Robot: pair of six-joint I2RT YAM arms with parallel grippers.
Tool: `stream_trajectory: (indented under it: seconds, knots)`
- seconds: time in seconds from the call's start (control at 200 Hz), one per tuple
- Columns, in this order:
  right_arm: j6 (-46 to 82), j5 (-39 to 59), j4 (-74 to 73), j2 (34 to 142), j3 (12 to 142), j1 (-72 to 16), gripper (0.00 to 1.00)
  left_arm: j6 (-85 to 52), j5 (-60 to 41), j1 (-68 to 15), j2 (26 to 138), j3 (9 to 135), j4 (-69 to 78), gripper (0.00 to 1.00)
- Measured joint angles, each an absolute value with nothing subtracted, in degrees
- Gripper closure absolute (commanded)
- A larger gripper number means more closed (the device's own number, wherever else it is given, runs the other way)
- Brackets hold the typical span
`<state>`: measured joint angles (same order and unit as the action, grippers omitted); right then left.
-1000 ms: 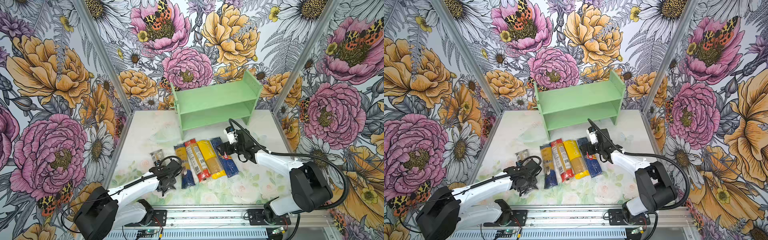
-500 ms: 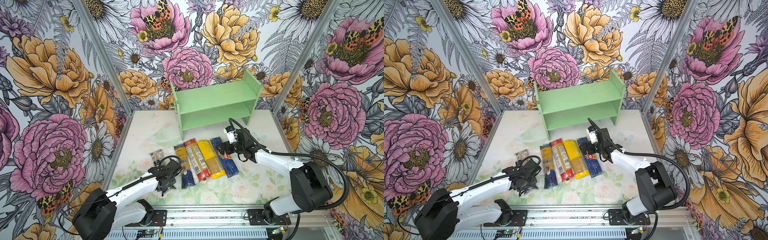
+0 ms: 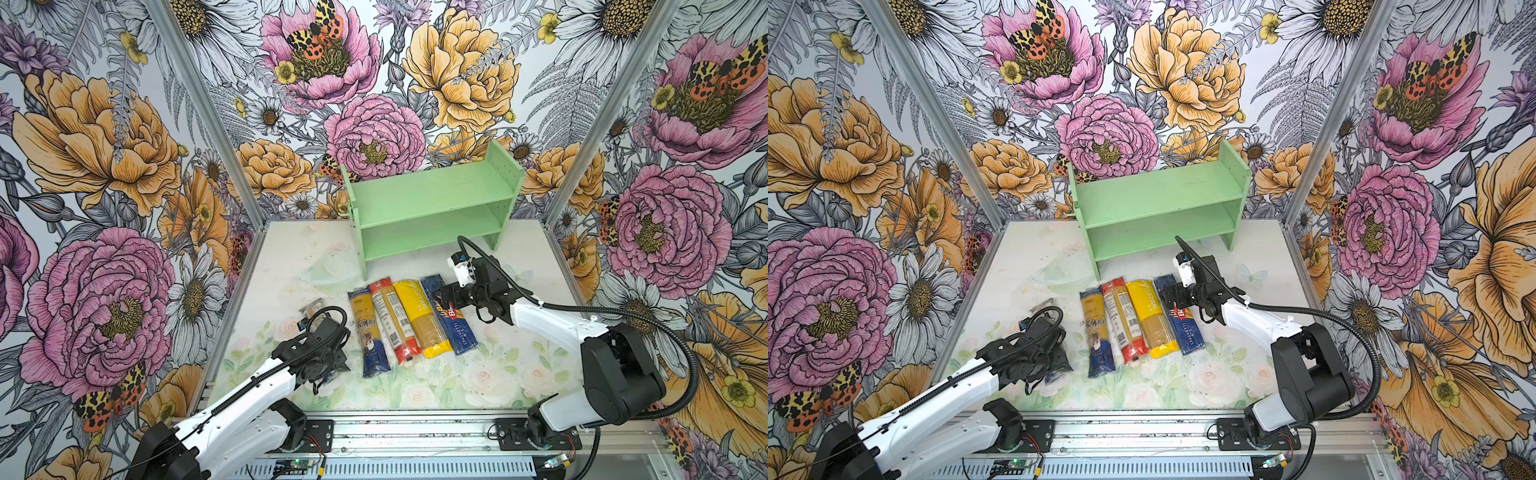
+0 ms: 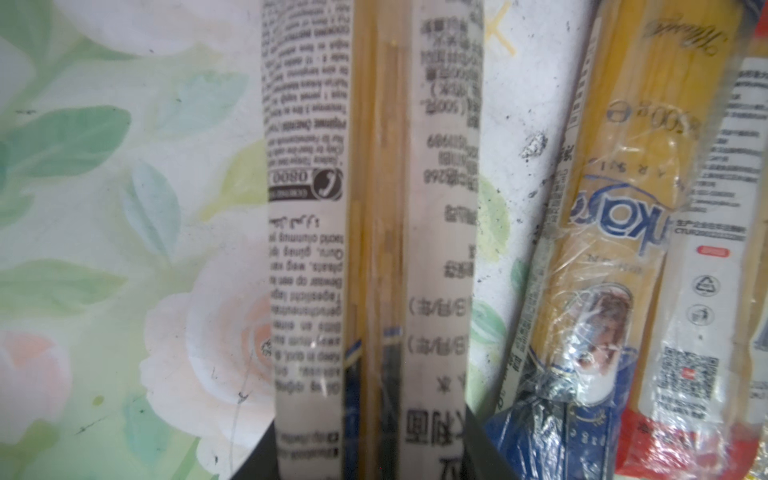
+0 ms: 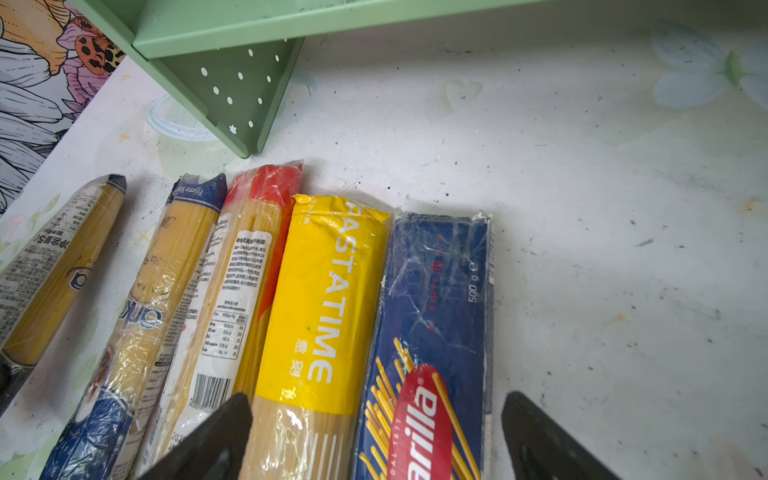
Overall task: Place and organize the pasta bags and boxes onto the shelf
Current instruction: 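Lift the clear bag upright with the left gripper toward the green shelf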
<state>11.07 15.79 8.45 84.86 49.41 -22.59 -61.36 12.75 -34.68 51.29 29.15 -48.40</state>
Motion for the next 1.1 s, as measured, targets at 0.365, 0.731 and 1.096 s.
stream_trajectory:
  seconds: [0.365, 0.731, 1.096]
  knots:
    - [10.81, 14.63, 10.15, 84.4, 49.56, -22.59, 0.04, -61.12, 12.51, -33.56, 48.69, 29.85, -49.34, 1.0]
    - [10.46, 14.59, 10.92, 84.4, 49.8, -22.57, 0.04, -60.31, 12.62, -33.34, 48.42, 34.28, -49.98, 1.0]
    - [10.02, 13.74, 11.57, 84.4, 50.43, -22.15, 0.04, -59.42, 15.49, -33.08, 47.55, 38.68, -50.59, 1.0]
